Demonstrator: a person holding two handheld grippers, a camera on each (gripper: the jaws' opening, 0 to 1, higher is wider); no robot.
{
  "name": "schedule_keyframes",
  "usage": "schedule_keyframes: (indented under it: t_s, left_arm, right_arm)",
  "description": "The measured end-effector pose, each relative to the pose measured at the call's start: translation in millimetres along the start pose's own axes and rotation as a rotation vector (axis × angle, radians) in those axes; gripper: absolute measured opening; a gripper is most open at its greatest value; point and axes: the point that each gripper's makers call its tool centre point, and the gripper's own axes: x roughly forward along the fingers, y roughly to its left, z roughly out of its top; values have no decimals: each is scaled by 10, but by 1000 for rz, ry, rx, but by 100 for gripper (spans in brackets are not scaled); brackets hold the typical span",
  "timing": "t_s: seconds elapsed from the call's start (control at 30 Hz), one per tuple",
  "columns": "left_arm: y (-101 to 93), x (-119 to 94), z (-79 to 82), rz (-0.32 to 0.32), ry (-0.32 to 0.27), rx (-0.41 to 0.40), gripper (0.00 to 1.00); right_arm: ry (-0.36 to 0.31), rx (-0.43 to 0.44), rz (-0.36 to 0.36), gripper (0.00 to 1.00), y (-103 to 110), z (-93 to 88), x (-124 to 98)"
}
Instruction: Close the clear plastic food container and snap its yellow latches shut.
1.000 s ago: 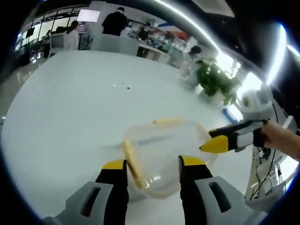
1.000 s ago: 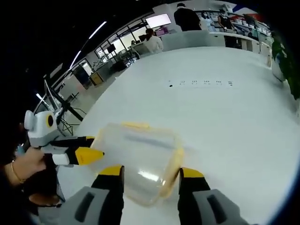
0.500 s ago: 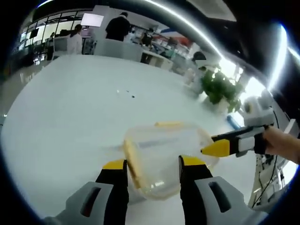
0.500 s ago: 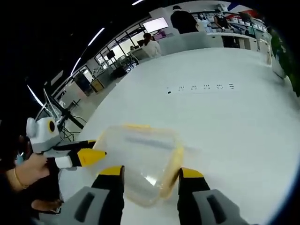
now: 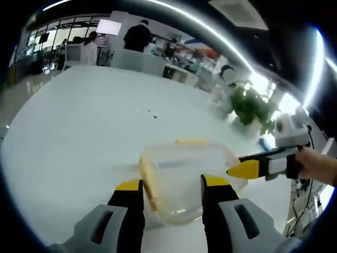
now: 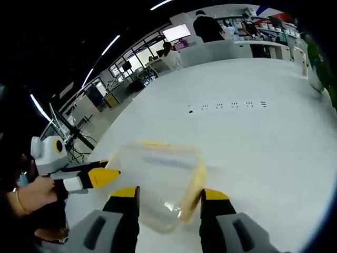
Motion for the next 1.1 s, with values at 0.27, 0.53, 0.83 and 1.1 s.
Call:
schedule_keyframes:
  t_s: [0.27,0.53,0.83,1.1]
  left_arm:
    - [51,66,29,-9,-16,-55,40]
    - [43,65,24,-21,-27,-70,40]
    - [71,69,36,-14,-57,-109,41]
    - [78,37,24,-32,-60,-122,42]
  right_arm:
    - [-21,0,10,43,30,42,12]
    - [-41,0,10,44,35,46,-7]
    - [-88,-16,21,48,8,62,-4]
    - [-124,-31,-6,54,-29,142,-49]
